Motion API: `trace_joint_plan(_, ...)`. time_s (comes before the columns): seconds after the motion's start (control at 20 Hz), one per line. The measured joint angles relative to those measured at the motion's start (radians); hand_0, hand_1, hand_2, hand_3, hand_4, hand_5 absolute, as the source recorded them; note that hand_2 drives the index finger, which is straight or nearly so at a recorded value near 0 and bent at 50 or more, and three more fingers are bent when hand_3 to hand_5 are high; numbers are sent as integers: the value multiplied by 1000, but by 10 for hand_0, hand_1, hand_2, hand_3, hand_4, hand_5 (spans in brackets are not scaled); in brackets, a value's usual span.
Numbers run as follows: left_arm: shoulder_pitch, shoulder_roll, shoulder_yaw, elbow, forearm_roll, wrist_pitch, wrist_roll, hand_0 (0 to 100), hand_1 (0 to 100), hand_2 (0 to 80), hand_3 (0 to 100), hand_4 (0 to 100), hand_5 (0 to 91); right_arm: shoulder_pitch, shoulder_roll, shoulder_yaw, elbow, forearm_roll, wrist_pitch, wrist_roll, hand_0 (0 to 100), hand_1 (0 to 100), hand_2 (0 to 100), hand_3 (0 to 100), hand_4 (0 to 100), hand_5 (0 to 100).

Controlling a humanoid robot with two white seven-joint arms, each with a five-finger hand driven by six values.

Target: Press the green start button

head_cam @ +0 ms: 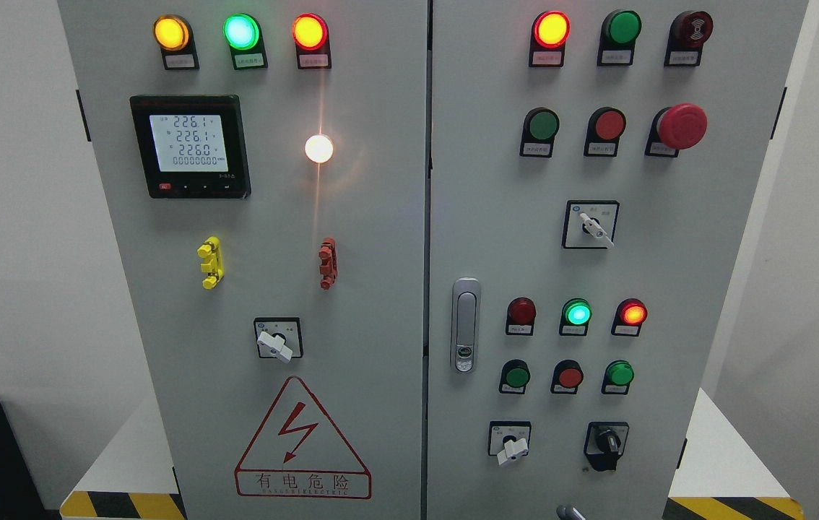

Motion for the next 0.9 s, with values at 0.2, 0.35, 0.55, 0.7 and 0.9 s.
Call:
trace_joint_plan(0.2, 0, 0, 0, 0, 0, 0, -3, 120, 556, 0, 0, 0, 0, 0, 0, 6, -9, 3, 0, 0, 0, 0, 0, 0, 0, 0)
trace_joint_plan(0.35, 0, 0, 0, 0, 0, 0, -3, 120, 556, 0, 0, 0, 0, 0, 0, 9, -13, 5, 0, 0, 0, 0, 0, 0, 0, 0)
trace_joint_plan(0.55, 0, 0, 0, 0, 0, 0, 0, 120, 556, 0, 0, 0, 0, 0, 0, 12, -17, 6, 0, 0, 0, 0, 0, 0, 0, 0)
trace_joint_plan(0.7, 0, 0, 0, 0, 0, 0, 1, 120, 556, 0, 0, 0, 0, 0, 0, 13, -19, 16, -7, 2, 0, 187, 0, 14, 0, 0)
trace_joint_plan(0.9, 0, 0, 0, 0, 0, 0, 1, 120, 556, 0, 0, 0, 0, 0, 0, 12, -23, 59, -28, -17, 0, 370, 0, 222, 230, 11)
